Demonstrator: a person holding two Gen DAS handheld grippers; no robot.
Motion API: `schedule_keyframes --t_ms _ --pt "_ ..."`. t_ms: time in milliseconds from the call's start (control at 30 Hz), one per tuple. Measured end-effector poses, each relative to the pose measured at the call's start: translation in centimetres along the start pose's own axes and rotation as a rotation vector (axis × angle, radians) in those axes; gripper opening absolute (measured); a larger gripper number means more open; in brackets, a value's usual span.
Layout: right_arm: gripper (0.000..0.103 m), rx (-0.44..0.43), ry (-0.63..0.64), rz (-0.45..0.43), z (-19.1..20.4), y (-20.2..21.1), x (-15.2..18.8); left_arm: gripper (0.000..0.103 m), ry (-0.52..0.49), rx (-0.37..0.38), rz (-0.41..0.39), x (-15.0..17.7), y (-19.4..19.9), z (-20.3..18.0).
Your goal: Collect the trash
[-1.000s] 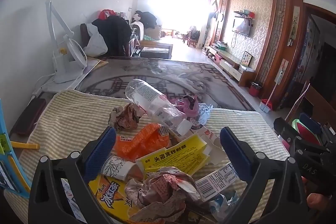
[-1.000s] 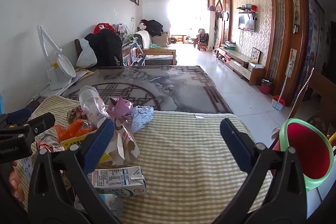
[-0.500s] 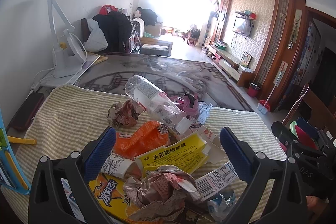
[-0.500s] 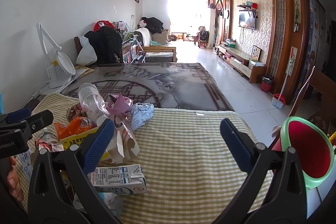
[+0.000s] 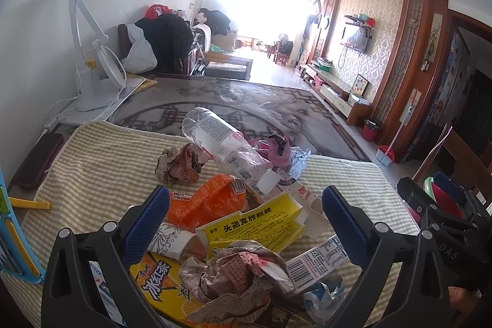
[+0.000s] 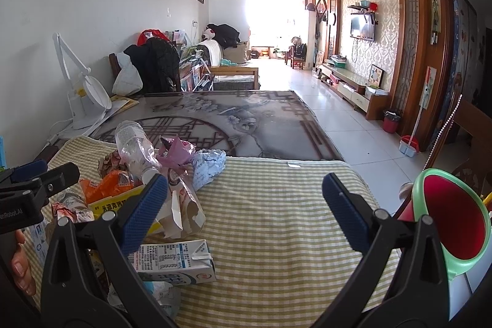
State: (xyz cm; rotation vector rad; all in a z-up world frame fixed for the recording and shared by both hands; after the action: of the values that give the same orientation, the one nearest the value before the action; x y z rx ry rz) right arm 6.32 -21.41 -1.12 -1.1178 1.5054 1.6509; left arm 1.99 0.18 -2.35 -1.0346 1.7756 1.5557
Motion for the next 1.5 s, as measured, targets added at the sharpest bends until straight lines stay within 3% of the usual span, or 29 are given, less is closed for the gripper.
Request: schedule_keyframes --t_ms 1500 --pt "0.099 -0.003 0.018 0.045 0.12 -0.62 0.36 0.095 0.027 -0.007 0.037 -0.05 -0.33 0.62"
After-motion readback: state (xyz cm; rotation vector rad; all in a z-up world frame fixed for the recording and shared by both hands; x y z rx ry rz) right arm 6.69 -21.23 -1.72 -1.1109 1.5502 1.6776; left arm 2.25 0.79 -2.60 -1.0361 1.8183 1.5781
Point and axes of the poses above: each gripper's, at about its wrist camera, not at the fingertips, and y roughly against the way its jaws point, z to its left, x to its underside, the point moved 2 cm from there along -y, roughly the way its jaws point
